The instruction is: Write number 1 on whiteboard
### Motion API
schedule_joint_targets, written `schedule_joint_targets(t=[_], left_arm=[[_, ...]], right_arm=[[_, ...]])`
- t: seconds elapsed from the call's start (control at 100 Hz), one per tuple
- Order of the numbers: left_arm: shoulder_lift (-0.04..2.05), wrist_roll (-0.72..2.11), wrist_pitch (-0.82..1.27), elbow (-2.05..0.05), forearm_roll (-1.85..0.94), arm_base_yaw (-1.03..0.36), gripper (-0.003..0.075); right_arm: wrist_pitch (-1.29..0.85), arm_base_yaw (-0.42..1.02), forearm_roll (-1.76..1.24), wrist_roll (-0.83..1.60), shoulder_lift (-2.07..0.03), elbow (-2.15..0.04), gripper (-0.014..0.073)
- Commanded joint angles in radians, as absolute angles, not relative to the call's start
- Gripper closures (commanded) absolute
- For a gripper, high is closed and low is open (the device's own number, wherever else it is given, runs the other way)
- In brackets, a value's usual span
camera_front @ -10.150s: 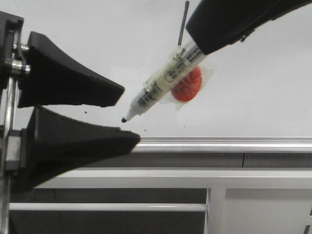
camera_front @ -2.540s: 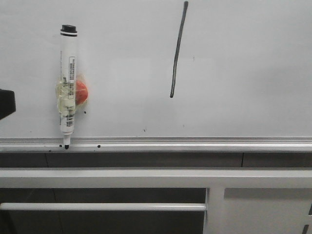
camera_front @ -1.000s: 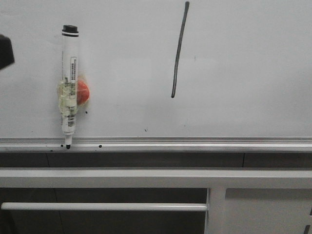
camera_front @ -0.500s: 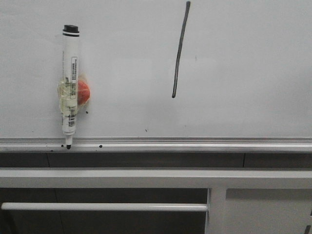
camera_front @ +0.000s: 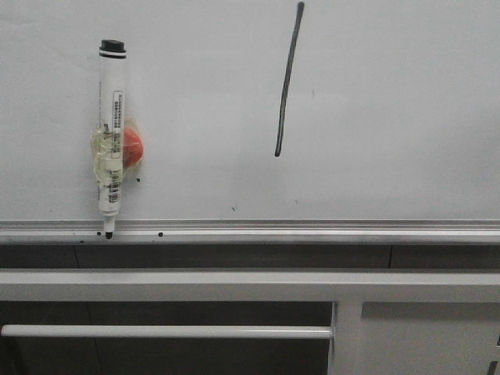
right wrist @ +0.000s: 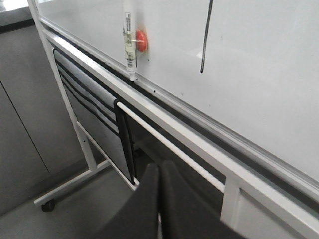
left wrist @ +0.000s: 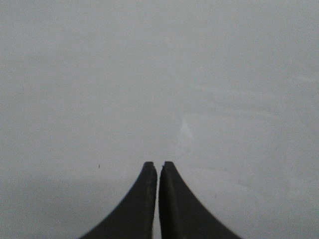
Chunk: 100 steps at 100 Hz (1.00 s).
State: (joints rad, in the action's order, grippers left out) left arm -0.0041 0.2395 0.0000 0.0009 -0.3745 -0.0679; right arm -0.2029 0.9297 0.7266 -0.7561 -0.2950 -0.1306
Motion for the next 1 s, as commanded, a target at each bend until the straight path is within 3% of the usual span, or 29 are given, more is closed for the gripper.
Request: schedule_joint_targets(t=[0.0, 0.27, 0.42, 0.61, 0.86, 0.99], left_arm=[[-0.016, 0.231, 0.0, -0.011, -0.38, -0.043, 0.0741], [-0.016, 0.232, 0.247, 0.011, -0.287, -0.032, 0.0741], [-0.016, 0.221, 0.25, 0.013, -0.164, -0.032, 0.0741], [-0.016, -0.141, 0.257, 0.013, 0.098, 0.0, 0.0741], [-0.016, -0.124, 0.257, 0.013, 0.05, 0.061, 0.0741], [-0.016, 0.027, 0.253, 0.013, -0.076, 0.061, 0.0741]], right_arm=[[-0.149, 0.929, 0.752, -0.756, -0.299, -0.157, 0.0657], [-0.149, 0.929, 0.752, -0.756, -0.299, -0.157, 0.0657], [-0.149, 0.929, 0.752, -0.756, -0.299, -0.157, 0.0657], [-0.147, 0.929, 0.752, -0.756, -0.299, -0.157, 0.0657], [-0.147, 0.929, 0.752, -0.756, -0.299, -0.157, 0.0657], [-0.147, 0.929, 0.752, -0.756, -0.299, -0.157, 0.0657]])
